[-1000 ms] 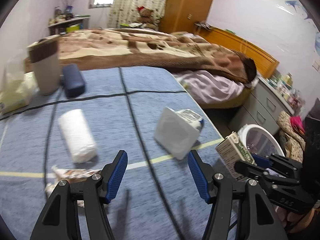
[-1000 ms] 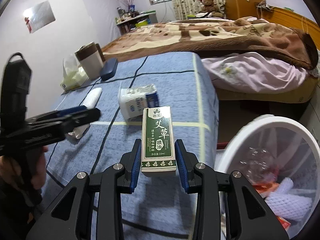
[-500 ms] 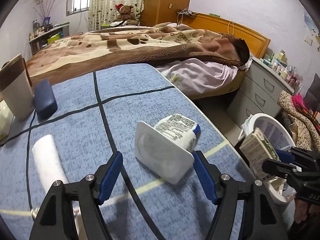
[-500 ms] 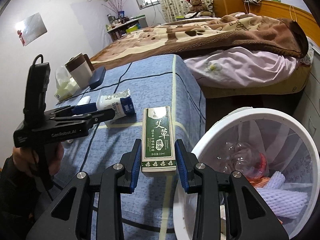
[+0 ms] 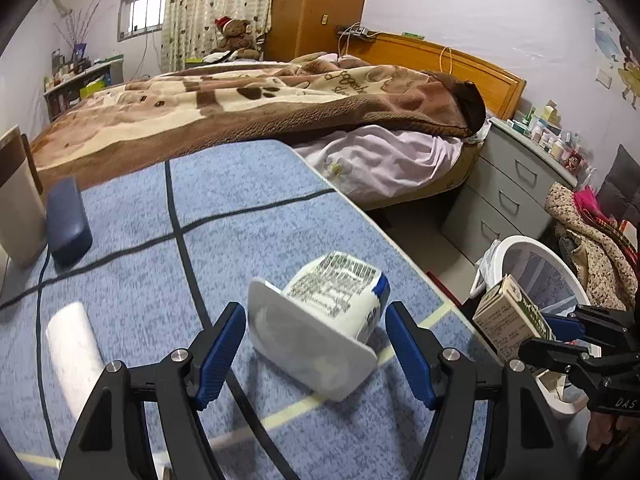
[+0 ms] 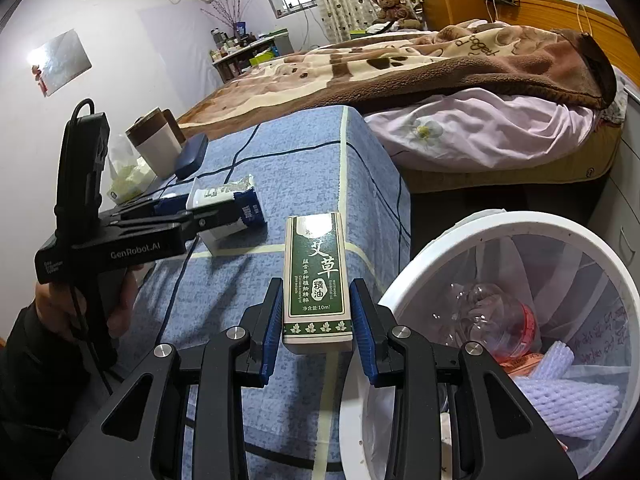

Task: Collect trash
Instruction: 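Carry yogurt cup and green box toward the wastebasket with both tools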

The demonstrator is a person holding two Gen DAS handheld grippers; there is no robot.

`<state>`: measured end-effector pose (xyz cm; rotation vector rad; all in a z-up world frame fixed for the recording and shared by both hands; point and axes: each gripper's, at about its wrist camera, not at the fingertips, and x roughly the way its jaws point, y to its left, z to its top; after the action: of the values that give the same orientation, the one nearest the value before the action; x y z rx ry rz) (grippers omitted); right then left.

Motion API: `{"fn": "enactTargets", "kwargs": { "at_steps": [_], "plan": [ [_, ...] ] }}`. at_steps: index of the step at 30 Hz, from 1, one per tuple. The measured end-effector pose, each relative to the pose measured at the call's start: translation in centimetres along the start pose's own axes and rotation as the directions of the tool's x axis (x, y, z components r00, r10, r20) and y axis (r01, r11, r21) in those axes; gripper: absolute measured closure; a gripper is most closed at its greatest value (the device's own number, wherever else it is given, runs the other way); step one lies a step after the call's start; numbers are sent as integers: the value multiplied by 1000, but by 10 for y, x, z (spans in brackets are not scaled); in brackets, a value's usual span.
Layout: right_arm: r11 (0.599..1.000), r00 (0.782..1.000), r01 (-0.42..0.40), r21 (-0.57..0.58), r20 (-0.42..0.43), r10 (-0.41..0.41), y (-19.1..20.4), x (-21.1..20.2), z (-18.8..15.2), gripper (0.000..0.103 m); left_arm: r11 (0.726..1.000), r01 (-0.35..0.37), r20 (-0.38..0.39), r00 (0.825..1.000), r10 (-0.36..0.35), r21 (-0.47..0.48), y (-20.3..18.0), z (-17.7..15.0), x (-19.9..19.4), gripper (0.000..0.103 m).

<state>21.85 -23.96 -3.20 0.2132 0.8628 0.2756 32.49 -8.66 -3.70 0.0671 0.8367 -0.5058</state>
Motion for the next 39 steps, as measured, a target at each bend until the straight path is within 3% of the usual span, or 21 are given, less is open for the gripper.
{"fn": "enactTargets", "kwargs": {
  "at_steps": [6, 15, 19, 39],
  "plan": [
    [1000, 1000, -1, 6, -4, 1, -3, 2, -1, 69, 1000, 12, 0, 1000, -12, -11, 0, 0, 6, 31],
    [1000, 1000, -1, 12, 7, 1, -4, -4, -4, 69, 999, -47, 14, 999, 47, -11, -11, -6, -5, 34],
    [1000, 1000, -1, 6, 22, 1, -2, -14, -6, 69, 997, -76, 19, 997, 77, -34, -16, -11, -22, 34],
    [1000, 996, 23, -15, 84, -22, 8, -71, -26, 69, 988, -83, 72, 993, 93, -132, -72, -61, -121, 34]
  ]
}}
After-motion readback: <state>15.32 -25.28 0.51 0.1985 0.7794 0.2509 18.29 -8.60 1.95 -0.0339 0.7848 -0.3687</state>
